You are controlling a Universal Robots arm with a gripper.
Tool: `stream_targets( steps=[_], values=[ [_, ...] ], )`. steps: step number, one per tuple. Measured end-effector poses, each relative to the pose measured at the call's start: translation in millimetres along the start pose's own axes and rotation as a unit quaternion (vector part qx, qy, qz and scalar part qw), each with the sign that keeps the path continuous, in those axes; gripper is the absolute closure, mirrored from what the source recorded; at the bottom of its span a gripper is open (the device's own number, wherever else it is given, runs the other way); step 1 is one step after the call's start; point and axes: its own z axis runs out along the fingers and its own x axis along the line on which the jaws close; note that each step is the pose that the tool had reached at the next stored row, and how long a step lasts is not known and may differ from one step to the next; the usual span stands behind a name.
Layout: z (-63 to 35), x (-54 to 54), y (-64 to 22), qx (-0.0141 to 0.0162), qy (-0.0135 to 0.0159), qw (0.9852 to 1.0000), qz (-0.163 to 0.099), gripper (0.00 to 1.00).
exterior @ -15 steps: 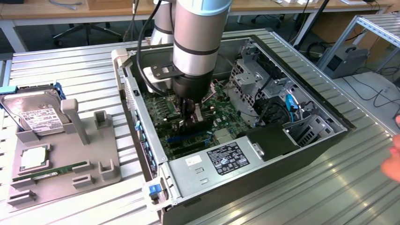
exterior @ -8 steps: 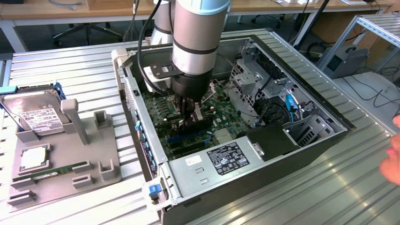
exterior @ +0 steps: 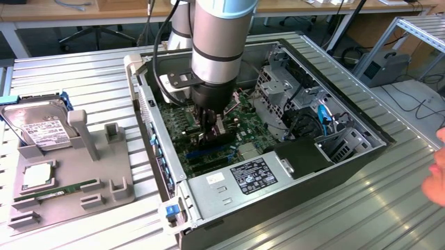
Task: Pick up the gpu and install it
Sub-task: 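Insert the gpu into the slot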
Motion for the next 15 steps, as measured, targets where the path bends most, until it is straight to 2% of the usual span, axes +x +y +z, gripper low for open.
stream_targets(
  steps=[15],
  values=[
    [3.6, 0.3, 0.0, 0.0, 0.0, 1.0, 0.0, 0.73]
  ],
)
